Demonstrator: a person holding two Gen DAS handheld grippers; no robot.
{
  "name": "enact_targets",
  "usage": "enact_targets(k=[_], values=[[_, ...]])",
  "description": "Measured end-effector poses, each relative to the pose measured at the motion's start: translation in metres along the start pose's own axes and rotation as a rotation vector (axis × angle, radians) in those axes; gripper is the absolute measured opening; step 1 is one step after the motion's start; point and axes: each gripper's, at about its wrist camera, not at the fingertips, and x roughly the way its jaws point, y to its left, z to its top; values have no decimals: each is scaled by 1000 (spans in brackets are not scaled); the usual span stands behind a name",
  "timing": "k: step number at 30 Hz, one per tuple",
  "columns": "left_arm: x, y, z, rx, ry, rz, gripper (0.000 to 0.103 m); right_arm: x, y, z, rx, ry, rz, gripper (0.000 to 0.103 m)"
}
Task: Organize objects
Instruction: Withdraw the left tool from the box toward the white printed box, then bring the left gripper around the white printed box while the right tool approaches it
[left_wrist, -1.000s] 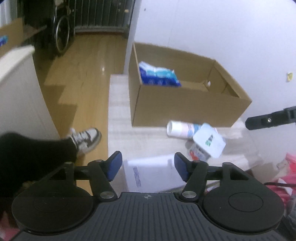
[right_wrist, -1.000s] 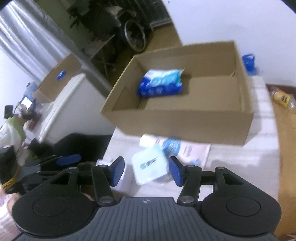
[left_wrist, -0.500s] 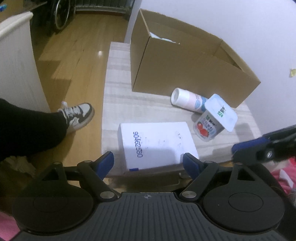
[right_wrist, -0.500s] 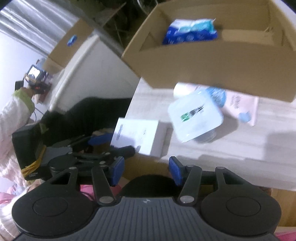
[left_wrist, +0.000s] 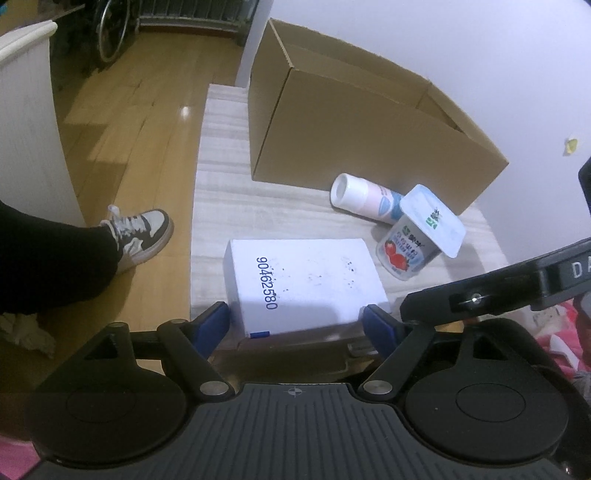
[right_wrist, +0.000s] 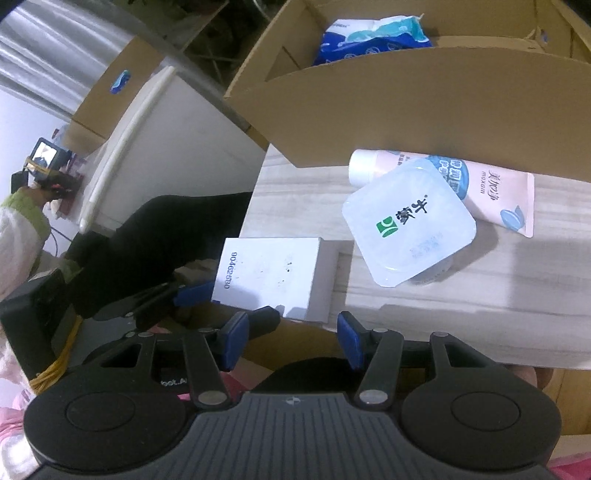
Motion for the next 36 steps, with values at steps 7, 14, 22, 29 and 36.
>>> enact_targets(k=[7,14,22,29,36], values=[[1,2,0,-21,-13,3,80,4,-5,-1,39,1,2,57],[6,5,6,-58,-32,17,80,2,-12,0,86,-19,9,57],[7,13,10,-94,-60,29,73,1,-23,2,142,-32,28,57],[5,21,12,-109,-56,18,67,5,-22,4,168,-40,40,57],[-9,20,11,-13,-81,60,64,8,-15,10,178,-62,35,57]])
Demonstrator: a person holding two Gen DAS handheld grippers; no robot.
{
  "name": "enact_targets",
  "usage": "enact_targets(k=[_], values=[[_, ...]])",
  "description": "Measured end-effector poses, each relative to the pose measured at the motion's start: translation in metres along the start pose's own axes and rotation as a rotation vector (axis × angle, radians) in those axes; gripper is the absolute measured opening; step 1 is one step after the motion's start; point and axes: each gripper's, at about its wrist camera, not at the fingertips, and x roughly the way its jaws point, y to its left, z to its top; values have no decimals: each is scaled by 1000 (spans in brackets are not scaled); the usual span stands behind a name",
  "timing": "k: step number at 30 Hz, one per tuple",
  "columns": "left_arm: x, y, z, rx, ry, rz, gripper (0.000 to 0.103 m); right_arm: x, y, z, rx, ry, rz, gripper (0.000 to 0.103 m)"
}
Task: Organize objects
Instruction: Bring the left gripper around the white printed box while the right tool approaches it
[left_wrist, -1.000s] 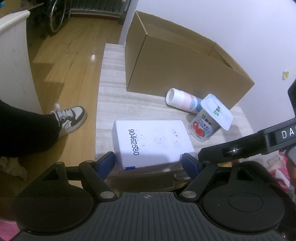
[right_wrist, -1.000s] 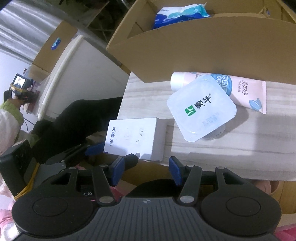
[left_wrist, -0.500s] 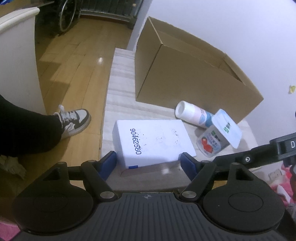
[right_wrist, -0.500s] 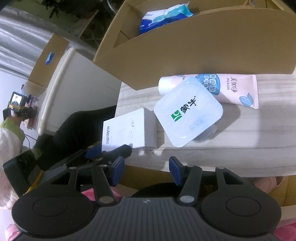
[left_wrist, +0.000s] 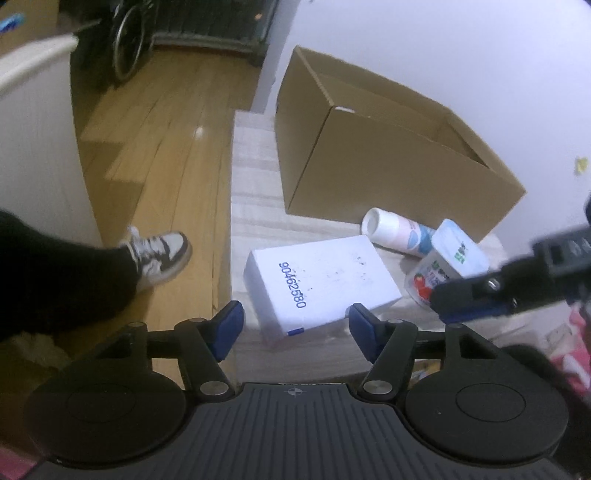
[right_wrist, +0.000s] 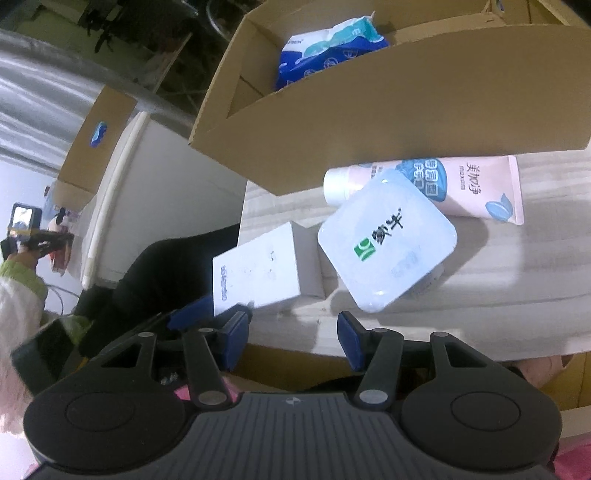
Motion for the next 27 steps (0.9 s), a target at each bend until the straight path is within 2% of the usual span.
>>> enact_targets(k=[3,5,10,18,27], values=[[-3,-3,0,47,-7,-4,66,10,7,3,-4,21,8,61],[-3,-8,-1,95,-8,13,68,17,13,4,-31,34,15,69],[0,-17,-4,196,1,30,71,28,21,4,-36,30,-24,73],[9,-3,-5,154,3,12,72,38,18,5,-13,29,-46,74],[17,0,-5,155,-2,-22,75,50,12,8,39,14,-22,79]])
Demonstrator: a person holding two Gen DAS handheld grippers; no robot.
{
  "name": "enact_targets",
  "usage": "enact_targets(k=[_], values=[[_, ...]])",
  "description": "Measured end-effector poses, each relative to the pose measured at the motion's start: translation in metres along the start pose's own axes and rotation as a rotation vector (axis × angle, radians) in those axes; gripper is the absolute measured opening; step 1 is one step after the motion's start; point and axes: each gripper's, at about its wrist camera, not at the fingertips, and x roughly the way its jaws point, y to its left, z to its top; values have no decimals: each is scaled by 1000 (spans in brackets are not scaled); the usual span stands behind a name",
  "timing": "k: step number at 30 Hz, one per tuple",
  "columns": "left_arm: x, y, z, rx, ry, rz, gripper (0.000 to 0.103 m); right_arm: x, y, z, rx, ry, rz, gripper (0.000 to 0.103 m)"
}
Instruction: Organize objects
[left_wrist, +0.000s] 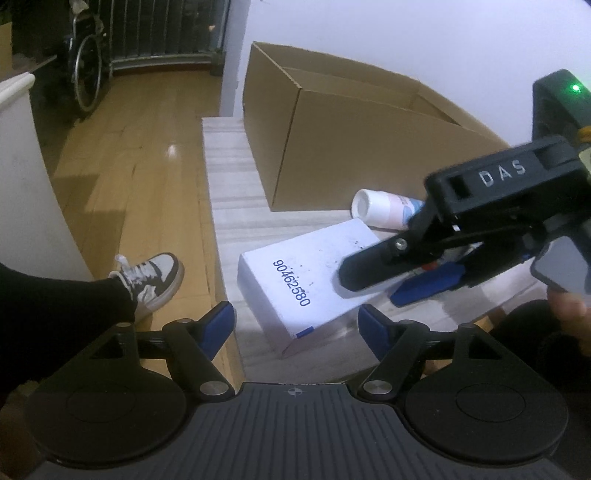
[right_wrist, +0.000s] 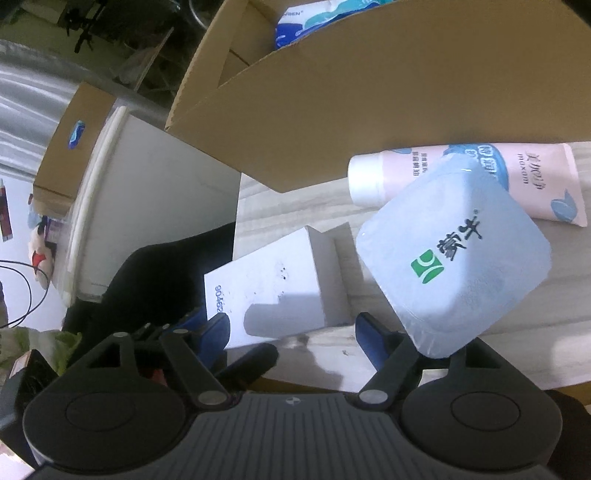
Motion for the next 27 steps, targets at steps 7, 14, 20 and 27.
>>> enact_targets(k=[7,14,20,27], values=[[6,0,0,-11,-20,-21,76,0,1,0,-27,-26,-3,71],[5,-10,-6,101,-33,41,67,-1,5,-3,-119,-20,-25,61],[-1,-11,-9,77,-39,46,67,-3,11,-9,-159,-18,-22,61],[-12,-16,-7,93,-44,59,65,-15,21,-21,-234,-39,-9,61]])
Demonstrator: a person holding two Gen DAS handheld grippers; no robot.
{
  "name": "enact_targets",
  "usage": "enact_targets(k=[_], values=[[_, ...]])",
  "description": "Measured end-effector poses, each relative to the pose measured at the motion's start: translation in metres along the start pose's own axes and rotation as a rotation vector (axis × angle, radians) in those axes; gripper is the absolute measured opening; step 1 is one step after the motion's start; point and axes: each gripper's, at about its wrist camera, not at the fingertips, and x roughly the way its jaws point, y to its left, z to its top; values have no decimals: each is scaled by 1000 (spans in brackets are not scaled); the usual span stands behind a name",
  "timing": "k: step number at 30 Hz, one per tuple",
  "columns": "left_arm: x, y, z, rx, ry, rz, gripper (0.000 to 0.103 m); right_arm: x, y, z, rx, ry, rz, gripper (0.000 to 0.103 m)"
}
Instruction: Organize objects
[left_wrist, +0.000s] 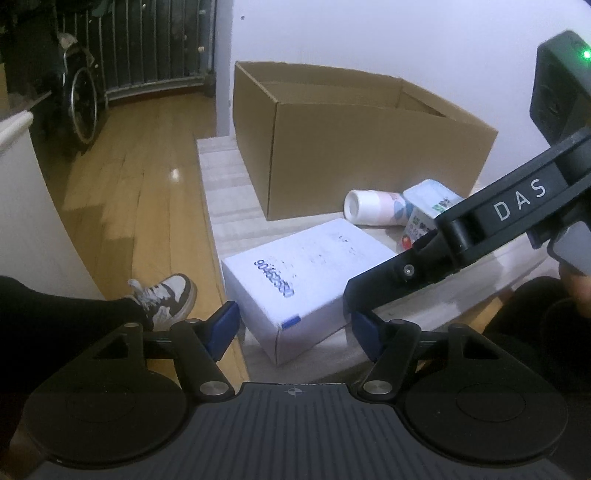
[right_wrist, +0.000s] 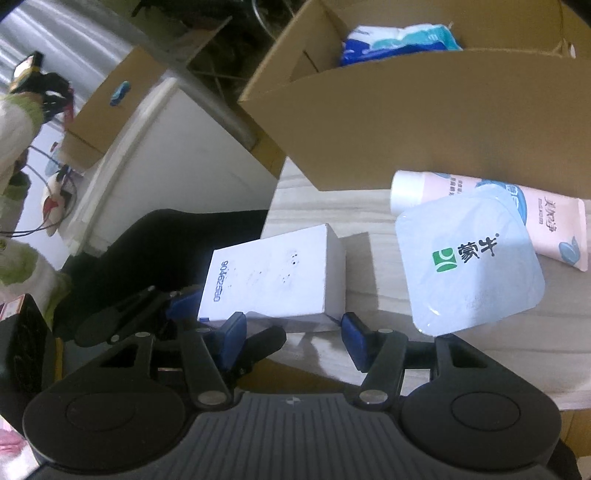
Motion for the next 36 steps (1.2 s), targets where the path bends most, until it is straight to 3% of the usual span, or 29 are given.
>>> enact_targets(k=[12,15,19,25,36], values=[[7,-6,-11,37,47,3,64,8,-12,-1,67,70,24,62],[7,-4,-10,34,49,-9,65,7,-15,0,89,69,46,71],[9,-4,-10,34,43,-13,69,7,-13,4,93,43,30,72],[13,-4,-10,33,33,-15,73,14,-8,2,46,20,0,57],[2,-8,-13,36,-10,10,69,2,5,-6,-59,-27,-16,57]])
